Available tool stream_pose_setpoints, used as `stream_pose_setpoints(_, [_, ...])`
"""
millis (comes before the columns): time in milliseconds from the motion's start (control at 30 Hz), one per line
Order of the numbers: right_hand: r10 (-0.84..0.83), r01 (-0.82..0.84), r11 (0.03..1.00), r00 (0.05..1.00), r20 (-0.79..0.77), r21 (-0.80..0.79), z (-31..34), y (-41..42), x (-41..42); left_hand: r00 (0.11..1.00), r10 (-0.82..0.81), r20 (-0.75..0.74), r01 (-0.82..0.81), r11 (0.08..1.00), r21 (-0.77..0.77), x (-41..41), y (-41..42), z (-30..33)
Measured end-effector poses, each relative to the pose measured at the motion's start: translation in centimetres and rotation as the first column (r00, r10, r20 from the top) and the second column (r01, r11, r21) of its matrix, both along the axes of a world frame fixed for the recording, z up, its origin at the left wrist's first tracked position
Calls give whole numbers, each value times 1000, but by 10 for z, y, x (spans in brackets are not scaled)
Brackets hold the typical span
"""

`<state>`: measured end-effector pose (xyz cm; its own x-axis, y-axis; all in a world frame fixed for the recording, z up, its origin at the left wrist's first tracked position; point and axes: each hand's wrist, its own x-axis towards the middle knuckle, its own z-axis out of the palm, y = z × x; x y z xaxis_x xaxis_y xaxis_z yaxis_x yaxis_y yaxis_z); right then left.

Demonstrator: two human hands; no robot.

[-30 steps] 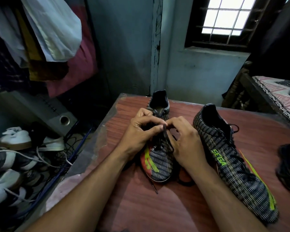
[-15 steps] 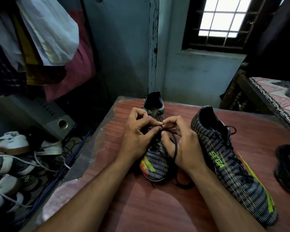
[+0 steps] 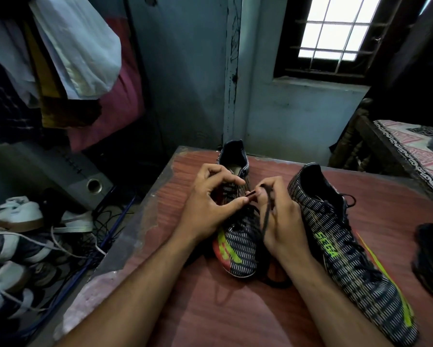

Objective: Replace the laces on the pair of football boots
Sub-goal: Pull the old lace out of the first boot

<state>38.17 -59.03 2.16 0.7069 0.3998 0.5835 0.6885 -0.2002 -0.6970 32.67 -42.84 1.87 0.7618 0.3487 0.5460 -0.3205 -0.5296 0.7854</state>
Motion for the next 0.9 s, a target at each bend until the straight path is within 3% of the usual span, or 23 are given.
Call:
stream_pose_setpoints(200, [4, -3, 999, 1000, -20, 44, 7, -2, -4, 996, 76, 36, -81, 977, 196, -2, -5, -5])
stream_pose_setpoints(333, [46, -43, 998, 996, -80, 38, 4, 3, -2, 998, 56, 42, -59, 996, 62, -1, -7, -3])
stream_pose_setpoints(433, [63, -64, 997, 998, -23, -45, 2, 3, 0, 999, -35, 40, 37, 999, -38, -3, -7, 0])
stream_pose_setpoints(567, [58, -54, 997, 997, 55, -58, 0, 0, 3, 998, -36, 44, 36, 999, 7, -5, -8, 3])
stream_pose_setpoints(767, [-60, 70, 994, 991, -117, 85, -2, 4, 0, 999, 46, -26, -43, 994, 98, -6, -4, -1])
stream_pose_setpoints(900, [-46, 64, 988, 991, -128, 140, 5, 1, -5, 996, 88, -2, -86, 980, 181, -4, -4, -3])
